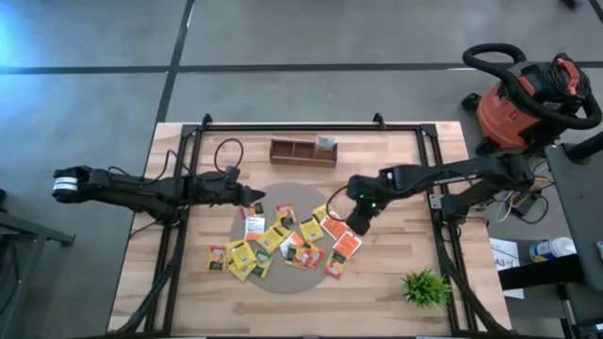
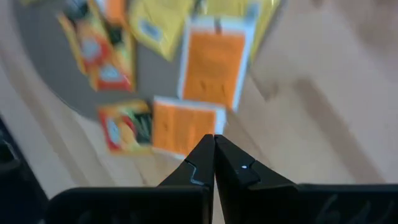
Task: Pick & Place Tea
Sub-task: Put the orange tea bag into the middle compartment of the wooden organizer
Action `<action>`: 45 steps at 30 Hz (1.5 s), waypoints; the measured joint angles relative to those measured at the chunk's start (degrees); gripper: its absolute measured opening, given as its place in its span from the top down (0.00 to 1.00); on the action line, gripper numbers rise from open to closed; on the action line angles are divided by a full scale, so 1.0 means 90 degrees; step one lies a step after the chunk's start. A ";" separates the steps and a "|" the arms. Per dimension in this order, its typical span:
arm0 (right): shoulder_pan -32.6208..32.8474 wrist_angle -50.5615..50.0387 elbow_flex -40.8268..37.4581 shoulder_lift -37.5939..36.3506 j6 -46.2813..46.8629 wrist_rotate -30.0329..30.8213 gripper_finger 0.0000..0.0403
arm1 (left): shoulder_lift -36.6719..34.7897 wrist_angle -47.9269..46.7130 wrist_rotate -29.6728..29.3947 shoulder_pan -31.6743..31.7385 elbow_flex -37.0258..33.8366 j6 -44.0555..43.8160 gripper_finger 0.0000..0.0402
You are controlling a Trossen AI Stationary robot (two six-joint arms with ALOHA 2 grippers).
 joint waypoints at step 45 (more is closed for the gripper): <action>0.0280 0.4780 0.0507 0.2863 -0.0521 0.0556 0.53 | 0.2520 -0.0560 0.0590 -0.0005 0.0886 0.5012 0.66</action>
